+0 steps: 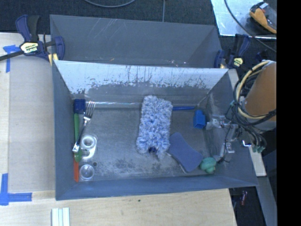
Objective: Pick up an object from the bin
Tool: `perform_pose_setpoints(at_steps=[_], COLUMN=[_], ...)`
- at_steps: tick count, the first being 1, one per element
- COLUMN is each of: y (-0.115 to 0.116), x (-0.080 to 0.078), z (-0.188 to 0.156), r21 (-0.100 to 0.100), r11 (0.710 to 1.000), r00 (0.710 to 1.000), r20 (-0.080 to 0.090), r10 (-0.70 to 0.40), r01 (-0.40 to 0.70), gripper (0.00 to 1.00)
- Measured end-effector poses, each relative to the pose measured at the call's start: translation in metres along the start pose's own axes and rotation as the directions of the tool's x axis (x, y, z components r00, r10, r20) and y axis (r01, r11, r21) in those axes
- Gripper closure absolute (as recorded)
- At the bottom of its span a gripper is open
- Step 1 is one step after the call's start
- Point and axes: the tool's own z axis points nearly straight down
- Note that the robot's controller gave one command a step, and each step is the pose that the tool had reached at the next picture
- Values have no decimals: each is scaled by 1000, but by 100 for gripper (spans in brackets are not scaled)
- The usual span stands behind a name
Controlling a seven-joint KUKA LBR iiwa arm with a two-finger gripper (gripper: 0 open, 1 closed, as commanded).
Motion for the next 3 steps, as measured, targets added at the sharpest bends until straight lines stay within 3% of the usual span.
perform_pose_setpoints(at_steps=[1,2,3], y=[14,15,16], x=[17,2,2], z=[63,70,70], r21=[-1,1,1], r11=[1000,999,999], r00=[1000,999,999], r20=[-3,27,27], r10=[0,39,39], r01=[0,-39,-39], gripper=[0,100,100])
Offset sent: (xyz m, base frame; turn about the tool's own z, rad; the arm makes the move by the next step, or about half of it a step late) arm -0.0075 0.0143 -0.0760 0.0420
